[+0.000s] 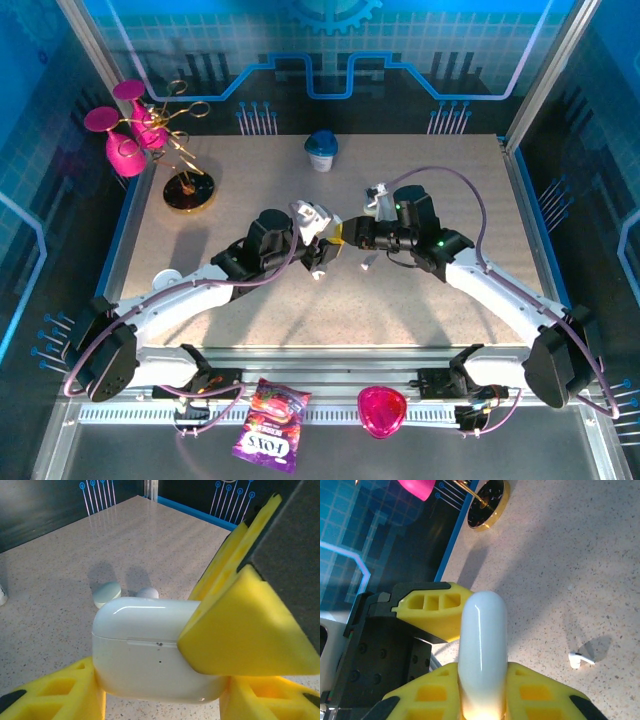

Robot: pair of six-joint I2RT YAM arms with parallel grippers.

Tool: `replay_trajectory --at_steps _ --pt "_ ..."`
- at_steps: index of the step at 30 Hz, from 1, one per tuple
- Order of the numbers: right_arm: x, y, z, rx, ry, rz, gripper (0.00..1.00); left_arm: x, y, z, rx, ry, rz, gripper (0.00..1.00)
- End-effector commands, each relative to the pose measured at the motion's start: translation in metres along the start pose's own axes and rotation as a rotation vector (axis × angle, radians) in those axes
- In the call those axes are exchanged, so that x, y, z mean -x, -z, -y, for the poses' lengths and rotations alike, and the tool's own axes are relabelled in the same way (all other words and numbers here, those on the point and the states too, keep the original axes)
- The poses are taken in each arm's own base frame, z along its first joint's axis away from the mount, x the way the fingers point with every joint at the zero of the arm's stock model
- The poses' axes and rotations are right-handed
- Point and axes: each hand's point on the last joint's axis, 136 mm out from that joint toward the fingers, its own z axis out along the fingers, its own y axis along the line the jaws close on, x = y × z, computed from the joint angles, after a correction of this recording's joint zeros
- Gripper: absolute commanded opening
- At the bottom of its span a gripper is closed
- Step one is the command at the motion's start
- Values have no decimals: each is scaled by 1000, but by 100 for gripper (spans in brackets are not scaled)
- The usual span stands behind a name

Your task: Insert the wireless bluetooth earbuds into the charging case

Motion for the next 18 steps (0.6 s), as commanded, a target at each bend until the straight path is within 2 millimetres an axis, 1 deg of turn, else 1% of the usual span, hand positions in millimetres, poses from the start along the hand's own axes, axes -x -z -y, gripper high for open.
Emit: replay_trajectory --at_steps 1,4,6,8,10,13,15,16,18 --pt "11 8 -19 47 84 29 7 18 7 14 -53 -15 65 54" --pt "14 20 -23 58 175 37 6 16 11 18 -75 15 48 66" --pt "17 33 -22 44 251 45 3 13 17 26 -122 20 50 76" --pt "18 44 -20 36 323 42 0 14 26 32 -166 39 72 82" --pt "16 53 -22 49 390 29 0 20 37 36 -241 99 101 86" --pt "6 66 -34 95 518 -3 0 27 52 37 -377 201 139 92" --pt "-3 73 -43 137 591 -37 1 29 62 46 -492 217 148 99" --pt "-7 76 -49 163 616 -46 1 30 64 50 -526 211 150 99" --pt "-17 82 -67 249 665 -55 1 32 71 63 -622 202 155 99"
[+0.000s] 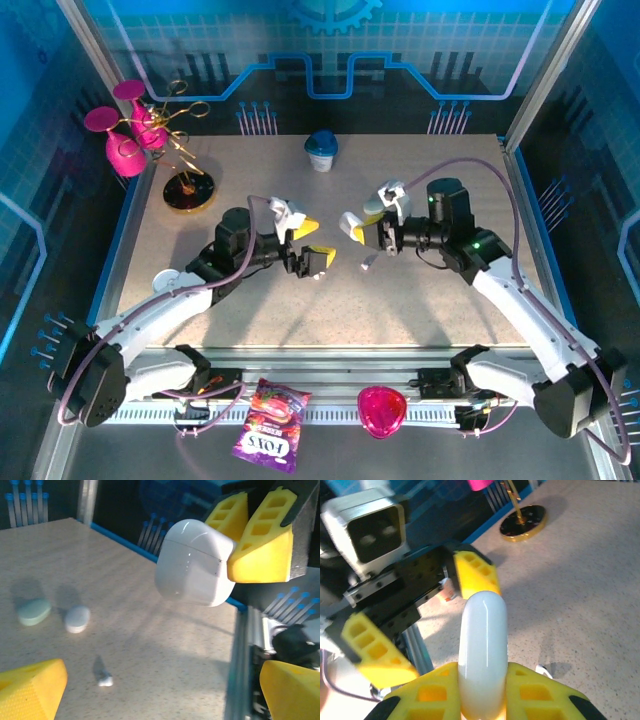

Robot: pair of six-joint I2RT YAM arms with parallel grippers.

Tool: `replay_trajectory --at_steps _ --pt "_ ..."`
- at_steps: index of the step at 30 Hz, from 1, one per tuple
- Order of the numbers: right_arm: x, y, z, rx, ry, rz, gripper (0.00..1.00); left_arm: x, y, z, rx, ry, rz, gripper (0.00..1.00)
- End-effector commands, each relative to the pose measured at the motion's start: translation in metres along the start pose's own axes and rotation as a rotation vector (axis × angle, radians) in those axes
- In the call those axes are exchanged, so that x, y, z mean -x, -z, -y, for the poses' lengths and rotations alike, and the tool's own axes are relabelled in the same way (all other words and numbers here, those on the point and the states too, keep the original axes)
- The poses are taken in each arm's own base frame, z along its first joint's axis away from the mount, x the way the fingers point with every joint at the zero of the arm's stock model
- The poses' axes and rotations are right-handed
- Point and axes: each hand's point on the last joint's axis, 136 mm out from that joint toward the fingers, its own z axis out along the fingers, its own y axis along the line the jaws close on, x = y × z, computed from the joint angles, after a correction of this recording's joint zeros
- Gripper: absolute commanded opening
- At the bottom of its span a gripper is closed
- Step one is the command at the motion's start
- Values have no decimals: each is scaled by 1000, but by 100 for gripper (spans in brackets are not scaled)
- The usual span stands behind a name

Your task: Insert the wireless bluetooth earbuds into the charging case

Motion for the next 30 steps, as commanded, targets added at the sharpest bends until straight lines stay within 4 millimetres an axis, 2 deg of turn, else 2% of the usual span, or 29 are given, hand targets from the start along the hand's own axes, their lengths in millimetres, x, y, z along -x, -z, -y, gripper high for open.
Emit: replay_trajectory --at_steps 1,3,6,7,9,14,20,22,25,27,30 --pt "-2 13 -47 187 166 -12 1 3 6 52 -312 4 -9 99" --pt "-3 15 -63 253 181 -15 1 4 10 65 -395 -2 -17 99" --pt "-5 14 -71 275 173 -44 1 7 12 73 -443 1 -23 94" --pt "-6 14 -73 271 178 -55 1 8 12 74 -452 -2 -25 90" --pt "-9 12 -75 267 180 -79 1 9 14 76 -464 -8 -21 77" --pt "-10 8 -84 293 179 -109 1 10 18 84 -503 -23 -3 59" --pt "-11 0 -83 291 135 -147 1 9 19 86 -508 -31 2 56" --pt "-10 -2 -84 301 102 -158 3 10 21 88 -509 -44 8 49" --pt "-9 -5 -83 311 73 -167 4 9 21 88 -509 -54 11 46" --pt "-10 -7 -81 305 64 -172 4 8 21 89 -510 -57 11 40" --pt "-10 -8 -81 308 51 -179 4 8 21 88 -509 -59 11 36"
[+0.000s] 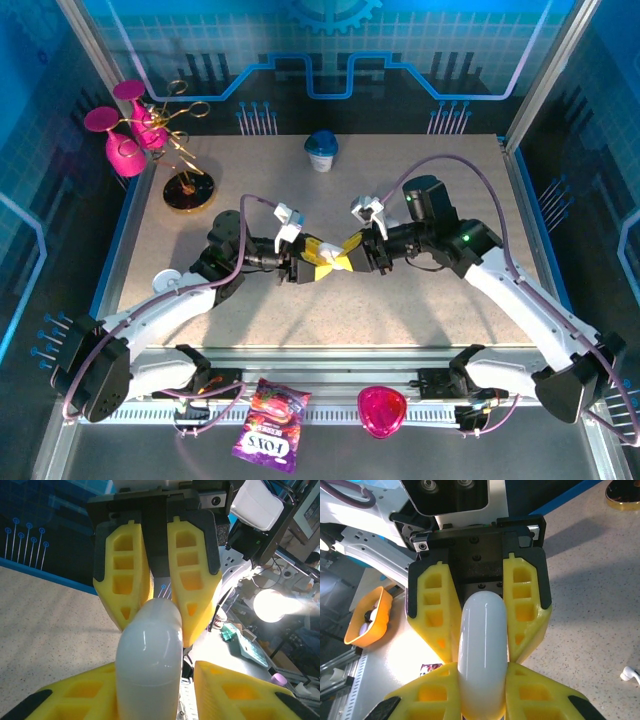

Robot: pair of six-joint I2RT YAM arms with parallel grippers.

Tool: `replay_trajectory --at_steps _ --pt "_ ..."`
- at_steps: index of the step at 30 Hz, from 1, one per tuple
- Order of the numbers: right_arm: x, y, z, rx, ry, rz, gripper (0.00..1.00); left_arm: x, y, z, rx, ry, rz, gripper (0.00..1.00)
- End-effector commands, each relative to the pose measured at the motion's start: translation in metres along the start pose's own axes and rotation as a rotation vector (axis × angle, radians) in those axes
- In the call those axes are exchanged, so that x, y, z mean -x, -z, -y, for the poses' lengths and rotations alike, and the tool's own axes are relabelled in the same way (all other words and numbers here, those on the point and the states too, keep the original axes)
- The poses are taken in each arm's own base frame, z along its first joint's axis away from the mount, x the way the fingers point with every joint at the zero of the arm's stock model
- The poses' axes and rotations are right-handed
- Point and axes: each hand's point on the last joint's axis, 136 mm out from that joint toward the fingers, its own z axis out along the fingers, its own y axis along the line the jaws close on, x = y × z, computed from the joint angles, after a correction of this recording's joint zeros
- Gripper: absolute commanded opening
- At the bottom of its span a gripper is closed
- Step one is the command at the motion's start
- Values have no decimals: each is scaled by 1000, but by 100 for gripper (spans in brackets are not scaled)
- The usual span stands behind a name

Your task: Insert the wireless bluetooth earbuds into the charging case

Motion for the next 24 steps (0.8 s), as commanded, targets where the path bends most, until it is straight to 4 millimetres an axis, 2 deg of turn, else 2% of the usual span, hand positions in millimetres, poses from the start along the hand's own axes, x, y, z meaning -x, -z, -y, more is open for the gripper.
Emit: replay_trajectory --at_steps 1,2,4,6,12,17,18,22,24 --pt "7 0 -5 12 -14 0 4 2 0 13 -45 -63 0 36" --pt "6 0 -4 12 -20 -4 4 2 0 13 -42 -63 1 38" --pt "4 -1 -3 12 -28 -13 4 2 0 12 -37 -66 4 50" --pt "3 -2 -2 11 -36 -20 4 2 0 12 -34 -69 5 51" --pt "0 -3 1 9 -58 -29 6 3 1 13 -31 -90 11 39" --pt "0 -3 2 4 -63 -34 10 2 1 12 -29 -108 12 18" --pt "0 -3 2 0 -63 -35 12 2 1 12 -29 -111 11 15" --pt "4 1 6 -56 -27 -6 44 -2 2 17 -53 -180 17 8" --pt "7 5 16 -131 -17 19 52 -3 2 21 -68 -226 34 7"
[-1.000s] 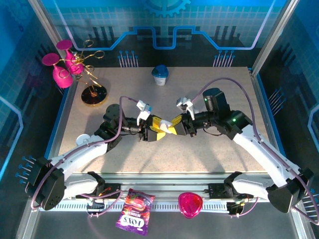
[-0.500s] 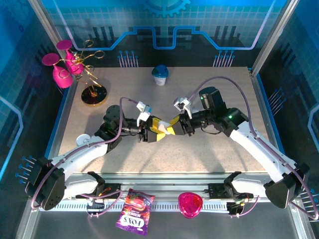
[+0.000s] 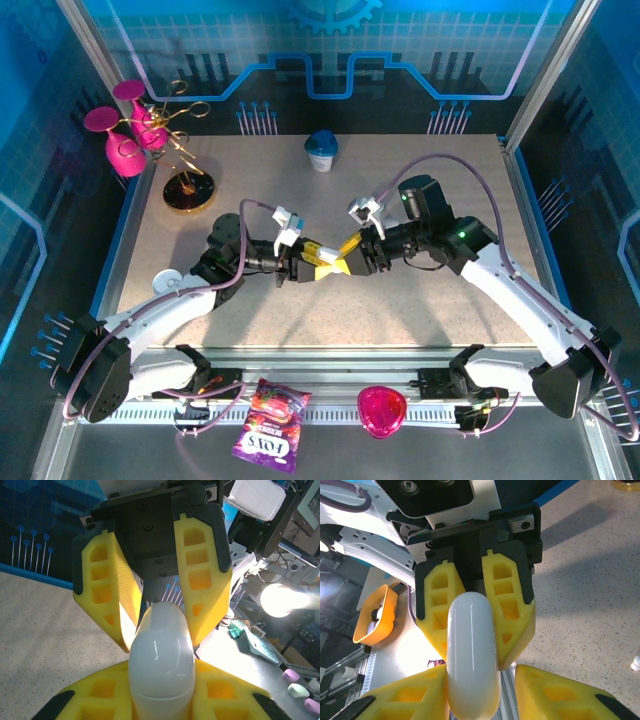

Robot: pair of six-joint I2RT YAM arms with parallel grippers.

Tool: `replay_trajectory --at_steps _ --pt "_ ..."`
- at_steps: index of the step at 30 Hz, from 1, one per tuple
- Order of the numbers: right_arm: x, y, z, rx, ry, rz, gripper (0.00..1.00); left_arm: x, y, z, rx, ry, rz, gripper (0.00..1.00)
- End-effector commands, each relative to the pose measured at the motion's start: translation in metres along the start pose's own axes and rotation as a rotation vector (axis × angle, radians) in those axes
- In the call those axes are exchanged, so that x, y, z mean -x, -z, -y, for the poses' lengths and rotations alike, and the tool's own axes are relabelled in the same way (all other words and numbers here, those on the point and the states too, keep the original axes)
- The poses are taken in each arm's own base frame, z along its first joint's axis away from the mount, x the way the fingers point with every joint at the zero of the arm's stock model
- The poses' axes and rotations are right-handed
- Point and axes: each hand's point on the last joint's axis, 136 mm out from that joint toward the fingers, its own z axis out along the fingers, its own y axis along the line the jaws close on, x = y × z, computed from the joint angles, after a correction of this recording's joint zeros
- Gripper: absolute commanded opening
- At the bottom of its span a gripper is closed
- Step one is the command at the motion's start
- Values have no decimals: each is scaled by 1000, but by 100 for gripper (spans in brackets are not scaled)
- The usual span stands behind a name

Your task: Insert the wireless bluetooth earbuds into the charging case

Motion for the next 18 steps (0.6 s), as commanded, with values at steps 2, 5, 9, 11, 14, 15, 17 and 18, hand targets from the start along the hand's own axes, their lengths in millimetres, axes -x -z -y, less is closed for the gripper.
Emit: replay_trajectory --at_steps 2,5,9,11,14,15,17,18 --pt "17 17 24 -231 31 80 56 4 2 25 -84 -189 36 6" --pt "22 27 37 -344 37 105 59 3 1 27 -88 -196 33 6" --pt "29 35 30 -341 70 153 62 -1 1 17 -27 -250 55 8" --pt "32 35 19 -291 107 177 65 -7 3 11 14 -342 81 8" --pt "33 39 9 -257 138 235 66 -12 4 2 59 -419 107 7" --pt "34 42 9 -262 137 265 67 -13 4 0 67 -433 108 7" --pt "38 52 19 -294 86 352 66 -13 4 -4 91 -460 108 7" --pt "36 57 29 -326 43 381 67 -13 4 -5 99 -480 108 7"
